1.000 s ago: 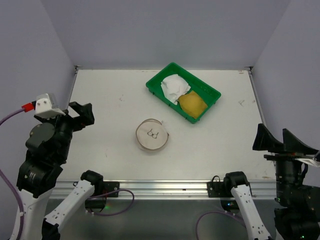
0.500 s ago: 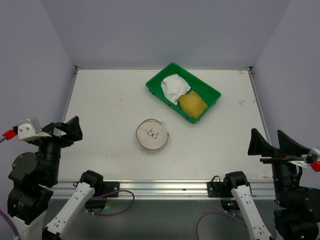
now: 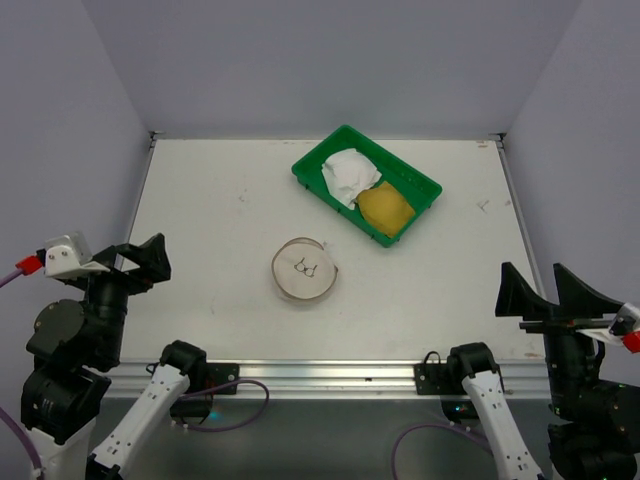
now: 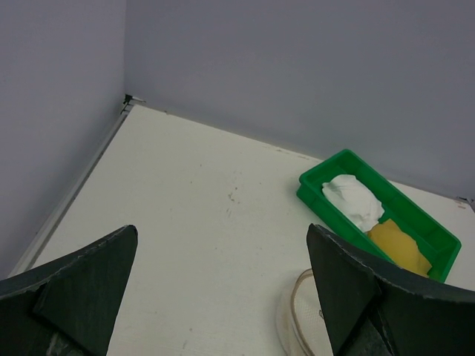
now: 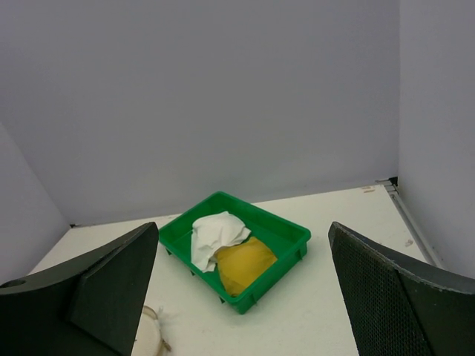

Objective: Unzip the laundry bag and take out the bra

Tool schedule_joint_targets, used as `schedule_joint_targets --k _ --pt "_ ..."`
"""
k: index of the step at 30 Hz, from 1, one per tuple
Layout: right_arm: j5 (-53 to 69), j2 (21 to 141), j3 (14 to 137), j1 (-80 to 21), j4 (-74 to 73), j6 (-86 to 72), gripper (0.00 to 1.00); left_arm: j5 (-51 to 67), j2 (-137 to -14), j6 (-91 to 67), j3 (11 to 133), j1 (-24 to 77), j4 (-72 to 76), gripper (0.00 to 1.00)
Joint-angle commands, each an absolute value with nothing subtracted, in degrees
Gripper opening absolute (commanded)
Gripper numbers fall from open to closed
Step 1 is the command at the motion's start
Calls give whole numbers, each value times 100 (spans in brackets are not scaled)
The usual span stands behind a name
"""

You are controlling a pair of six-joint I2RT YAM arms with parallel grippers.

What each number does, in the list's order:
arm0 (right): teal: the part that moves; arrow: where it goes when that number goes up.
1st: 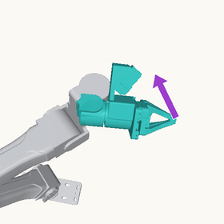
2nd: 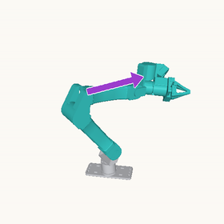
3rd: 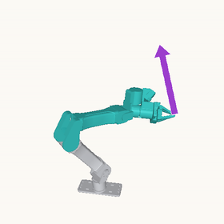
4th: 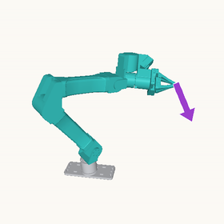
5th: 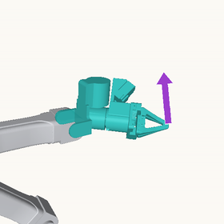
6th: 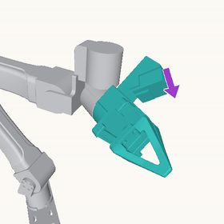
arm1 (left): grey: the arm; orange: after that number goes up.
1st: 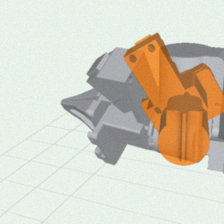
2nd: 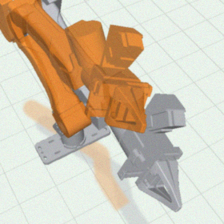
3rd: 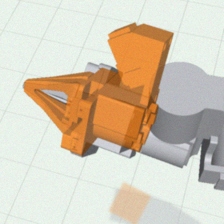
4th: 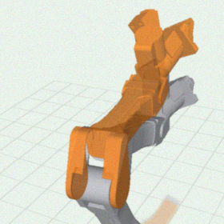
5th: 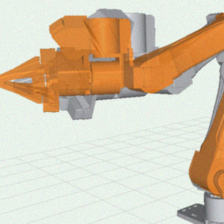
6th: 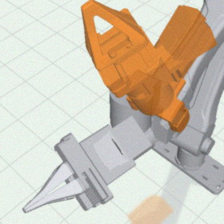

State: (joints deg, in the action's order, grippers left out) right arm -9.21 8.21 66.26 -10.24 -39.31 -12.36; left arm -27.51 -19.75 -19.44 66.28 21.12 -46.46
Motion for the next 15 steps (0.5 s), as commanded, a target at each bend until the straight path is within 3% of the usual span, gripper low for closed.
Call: schedule_joint_targets --k 1,15 --pt "-747 791 6601 -1055 -3815 -1107 99 -2646 -2057 -2056 6566 2083 -4693 100" --pt "-975 809 6539 -1072 -3753 -1187 99 -2628 -2294 -2057 6451 2083 -4474 100"
